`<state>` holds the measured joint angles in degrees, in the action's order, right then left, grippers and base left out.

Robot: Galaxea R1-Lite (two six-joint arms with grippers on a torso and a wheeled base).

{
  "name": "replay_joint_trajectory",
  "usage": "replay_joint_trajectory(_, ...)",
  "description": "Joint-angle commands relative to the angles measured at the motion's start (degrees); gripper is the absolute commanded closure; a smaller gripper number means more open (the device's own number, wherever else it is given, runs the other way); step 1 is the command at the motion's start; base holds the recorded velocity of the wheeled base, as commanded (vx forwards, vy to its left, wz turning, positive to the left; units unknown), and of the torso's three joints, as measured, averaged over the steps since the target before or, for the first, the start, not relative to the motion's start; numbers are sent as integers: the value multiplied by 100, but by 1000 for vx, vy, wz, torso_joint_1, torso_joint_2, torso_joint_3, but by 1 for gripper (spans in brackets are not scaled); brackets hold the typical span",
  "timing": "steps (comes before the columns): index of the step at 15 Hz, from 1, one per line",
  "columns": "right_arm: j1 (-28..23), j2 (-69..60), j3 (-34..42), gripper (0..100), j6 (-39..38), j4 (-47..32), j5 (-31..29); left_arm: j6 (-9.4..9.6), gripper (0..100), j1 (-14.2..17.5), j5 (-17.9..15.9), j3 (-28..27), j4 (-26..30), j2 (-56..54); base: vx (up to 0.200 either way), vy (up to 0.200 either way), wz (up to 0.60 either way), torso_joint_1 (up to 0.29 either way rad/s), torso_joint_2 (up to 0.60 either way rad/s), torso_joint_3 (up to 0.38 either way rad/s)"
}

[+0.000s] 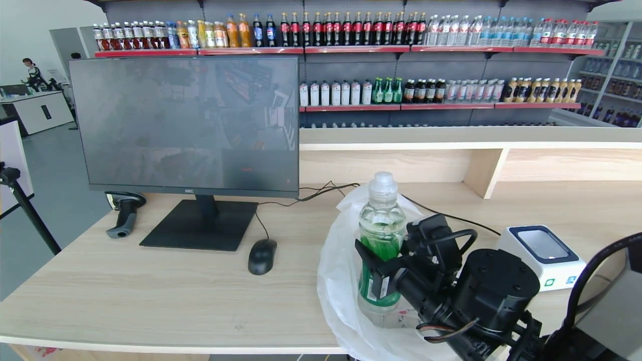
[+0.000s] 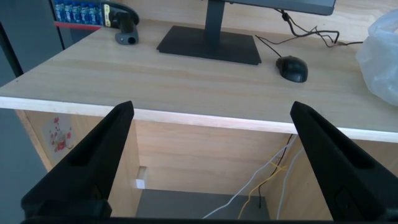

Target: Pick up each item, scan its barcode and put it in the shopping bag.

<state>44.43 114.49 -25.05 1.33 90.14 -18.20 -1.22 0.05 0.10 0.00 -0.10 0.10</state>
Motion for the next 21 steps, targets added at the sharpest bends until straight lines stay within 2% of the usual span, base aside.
replay_joint_trajectory(1,-5,12,88,100,-45,-14,-8,-1,0,4,-1,0,1,-1,0,0,0,0,0,0)
replay_joint_trajectory(14,39,293,79,100,-80,-14,-8,-1,0,4,-1,0,1,-1,0,0,0,0,0,0)
replay_joint_trajectory(21,-23,29,387,100,-203,-14,-26,-1,0,4,-1,0,1,-1,0,0,0,0,0,0)
